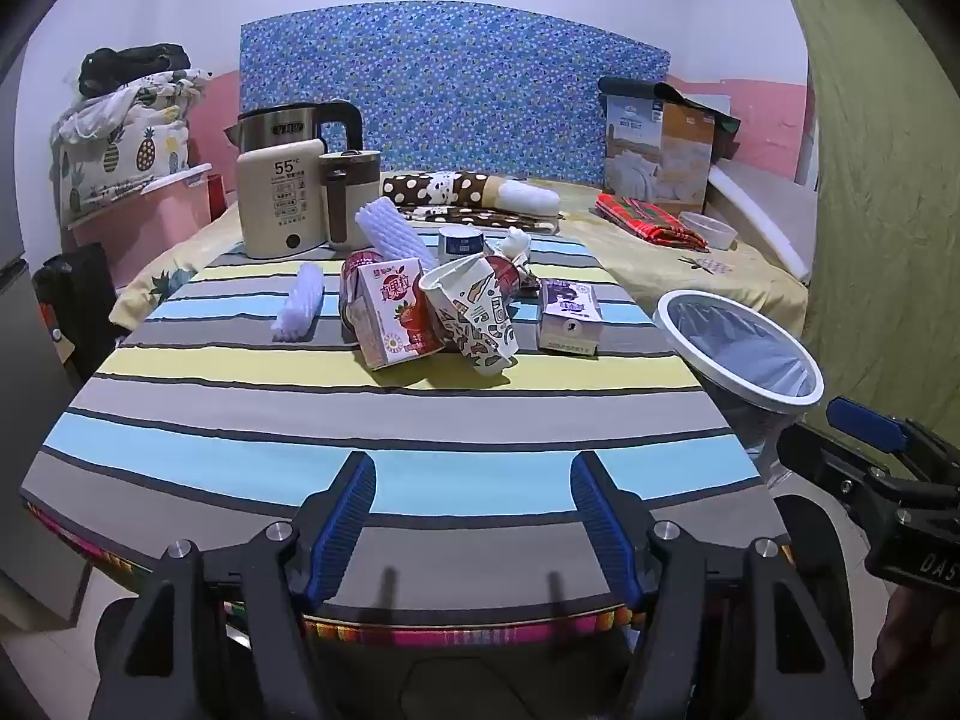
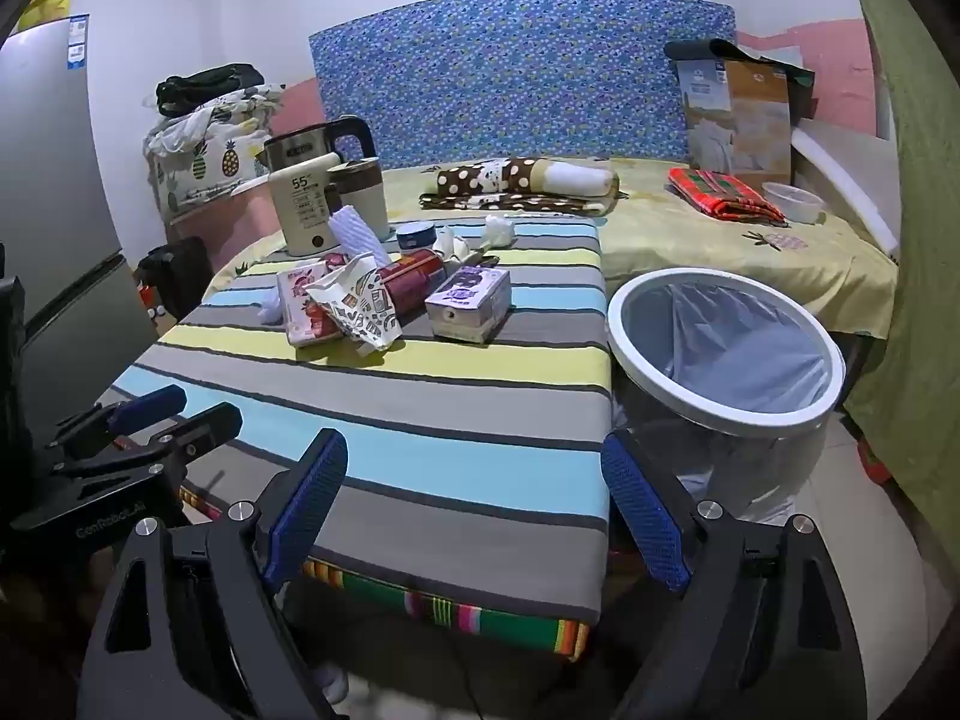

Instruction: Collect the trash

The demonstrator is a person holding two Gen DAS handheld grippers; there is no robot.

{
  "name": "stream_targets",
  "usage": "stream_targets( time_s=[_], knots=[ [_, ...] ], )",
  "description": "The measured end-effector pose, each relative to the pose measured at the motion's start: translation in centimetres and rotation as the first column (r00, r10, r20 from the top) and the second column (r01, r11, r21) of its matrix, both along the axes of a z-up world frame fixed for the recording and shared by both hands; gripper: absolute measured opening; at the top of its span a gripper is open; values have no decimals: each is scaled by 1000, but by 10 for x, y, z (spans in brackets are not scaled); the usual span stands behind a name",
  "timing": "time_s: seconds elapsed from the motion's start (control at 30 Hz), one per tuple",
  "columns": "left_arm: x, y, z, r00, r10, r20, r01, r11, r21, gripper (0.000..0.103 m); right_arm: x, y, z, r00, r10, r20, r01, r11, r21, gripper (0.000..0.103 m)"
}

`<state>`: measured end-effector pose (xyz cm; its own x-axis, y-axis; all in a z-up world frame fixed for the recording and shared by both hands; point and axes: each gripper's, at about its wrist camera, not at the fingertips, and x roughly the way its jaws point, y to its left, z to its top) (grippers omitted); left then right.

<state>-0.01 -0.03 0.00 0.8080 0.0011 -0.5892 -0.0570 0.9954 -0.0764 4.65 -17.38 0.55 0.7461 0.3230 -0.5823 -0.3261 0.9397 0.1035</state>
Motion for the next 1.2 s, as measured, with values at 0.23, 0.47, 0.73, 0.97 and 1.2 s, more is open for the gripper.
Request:
stream_targets(
  time_s=[0.23, 0.47, 0.73, 0.97, 1.2],
  knots=[
    [1, 0, 1, 1000, -5, 4, 5, 1000, -11, 67, -1, 2, 1, 1000, 0, 12, 0, 1000, -10, 87],
    [-2, -2, 2, 1000, -13, 6, 13, 1000, -9, 67, 1, 2, -5, 1000, -1, 3, 1, 1000, -14, 87],
    [-1, -4, 3, 1000, -22, -1, 22, 1000, -10, 67, 1, 0, 1, 1000, -8, 2, 8, 1000, -11, 87],
    [-1, -6, 2, 1000, -27, 0, 27, 1000, 0, 67, 2, -1, 1, 1000, -11, 1, 11, 1000, -11, 87],
    [-1, -8, 3, 999, -32, -1, 32, 999, 6, 67, 2, -1, 1, 1000, -12, 0, 12, 1000, -11, 87]
  ],
)
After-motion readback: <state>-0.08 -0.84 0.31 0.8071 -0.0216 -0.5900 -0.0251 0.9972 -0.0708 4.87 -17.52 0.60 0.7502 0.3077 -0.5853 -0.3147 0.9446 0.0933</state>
